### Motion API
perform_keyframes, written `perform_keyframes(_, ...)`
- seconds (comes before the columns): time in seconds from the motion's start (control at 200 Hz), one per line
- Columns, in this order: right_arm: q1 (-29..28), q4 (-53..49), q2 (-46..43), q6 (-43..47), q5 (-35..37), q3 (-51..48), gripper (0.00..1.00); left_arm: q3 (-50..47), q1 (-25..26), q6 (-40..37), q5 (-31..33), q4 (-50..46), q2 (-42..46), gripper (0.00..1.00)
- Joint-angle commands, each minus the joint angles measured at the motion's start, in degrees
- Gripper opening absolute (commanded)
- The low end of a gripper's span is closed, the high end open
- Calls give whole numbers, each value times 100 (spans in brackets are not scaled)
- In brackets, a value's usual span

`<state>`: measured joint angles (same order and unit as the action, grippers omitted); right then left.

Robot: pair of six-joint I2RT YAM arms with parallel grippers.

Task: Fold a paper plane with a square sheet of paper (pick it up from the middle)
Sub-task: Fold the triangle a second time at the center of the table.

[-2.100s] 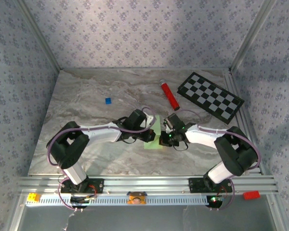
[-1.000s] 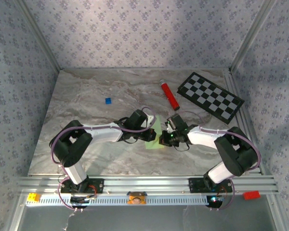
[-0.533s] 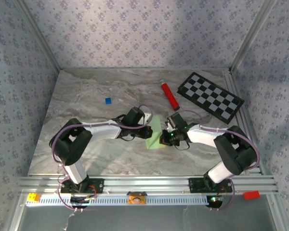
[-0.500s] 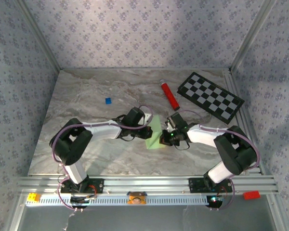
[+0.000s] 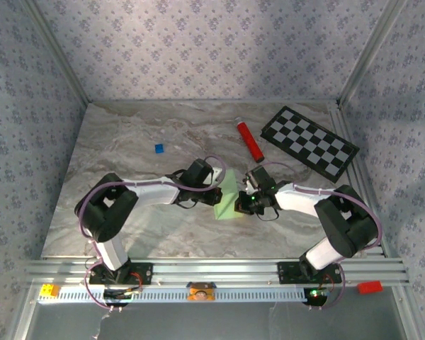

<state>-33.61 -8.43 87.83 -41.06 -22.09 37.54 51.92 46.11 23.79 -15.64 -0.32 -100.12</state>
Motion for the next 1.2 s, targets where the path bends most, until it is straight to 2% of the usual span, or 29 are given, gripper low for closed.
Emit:
perform_keyframes(0.0,8,-377,132,80,194,-35,3,66,-21,-173,138,-127,-83,1)
perform_keyframes(0.28,-5,-386,126,72,206,-51,4,33,-23,-156,454,-49,-52,1)
perform_keyframes(1.194,-7,-379,120,79,230,-105,3,55,-21,-252,415,30,-306,3)
